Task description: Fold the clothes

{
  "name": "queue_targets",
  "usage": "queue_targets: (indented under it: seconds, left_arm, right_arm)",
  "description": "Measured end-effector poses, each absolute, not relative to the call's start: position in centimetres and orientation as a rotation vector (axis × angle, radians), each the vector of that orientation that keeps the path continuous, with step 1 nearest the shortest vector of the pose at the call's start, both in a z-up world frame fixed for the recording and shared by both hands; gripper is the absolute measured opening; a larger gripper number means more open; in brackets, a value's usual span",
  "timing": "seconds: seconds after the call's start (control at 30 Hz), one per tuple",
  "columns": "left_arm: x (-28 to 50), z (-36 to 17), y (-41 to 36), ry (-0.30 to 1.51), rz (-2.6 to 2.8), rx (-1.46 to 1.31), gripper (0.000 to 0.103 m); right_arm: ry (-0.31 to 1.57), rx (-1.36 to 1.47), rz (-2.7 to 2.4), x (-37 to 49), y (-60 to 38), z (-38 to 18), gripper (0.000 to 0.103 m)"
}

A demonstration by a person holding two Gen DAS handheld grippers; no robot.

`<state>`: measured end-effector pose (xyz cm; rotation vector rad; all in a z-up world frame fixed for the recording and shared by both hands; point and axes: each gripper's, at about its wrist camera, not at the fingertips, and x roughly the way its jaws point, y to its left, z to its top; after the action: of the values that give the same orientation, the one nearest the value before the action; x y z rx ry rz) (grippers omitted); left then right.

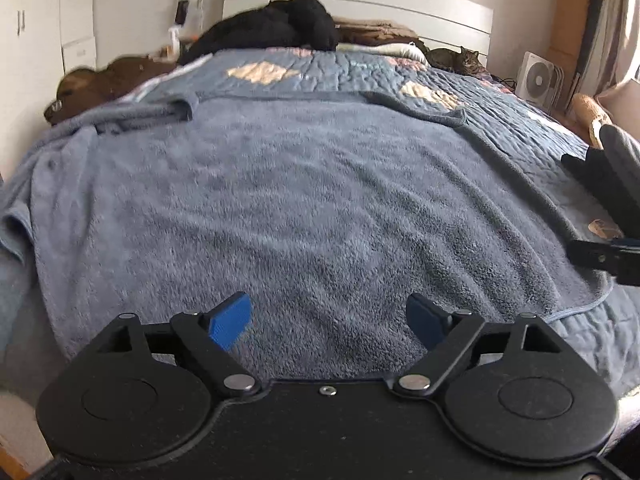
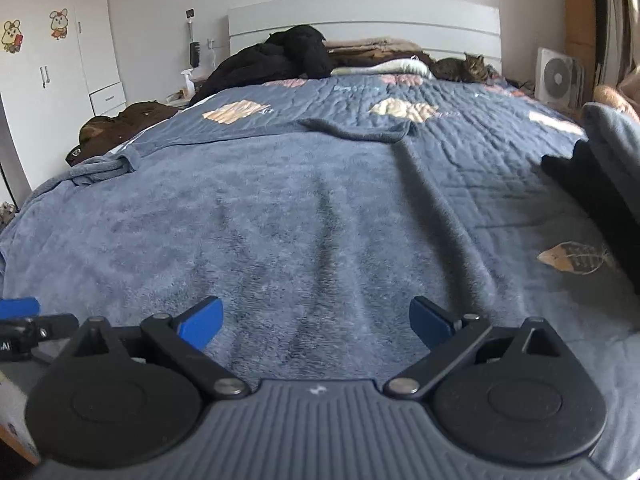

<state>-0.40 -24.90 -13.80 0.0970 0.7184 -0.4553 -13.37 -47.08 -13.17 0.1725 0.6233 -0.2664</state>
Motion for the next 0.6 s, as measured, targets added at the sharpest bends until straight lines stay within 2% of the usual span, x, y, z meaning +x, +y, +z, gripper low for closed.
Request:
queue_targets:
  seconds: [0.23, 0.6]
  left_arm:
    - [-2.1, -14.4, -27.7, 0.671, -0.528, 0.221, 0.082]
    - [-6.1, -18.6, -35.3, 0.514, -0.617, 0.677, 0.063]
  right_arm:
    - [0.634, 0.171, -0.299, -14.8, -48.8, -13.4, 0.099]
    - [0.647, 0.248, -0.357, -16.4, -52.2, -14.4, 0.099]
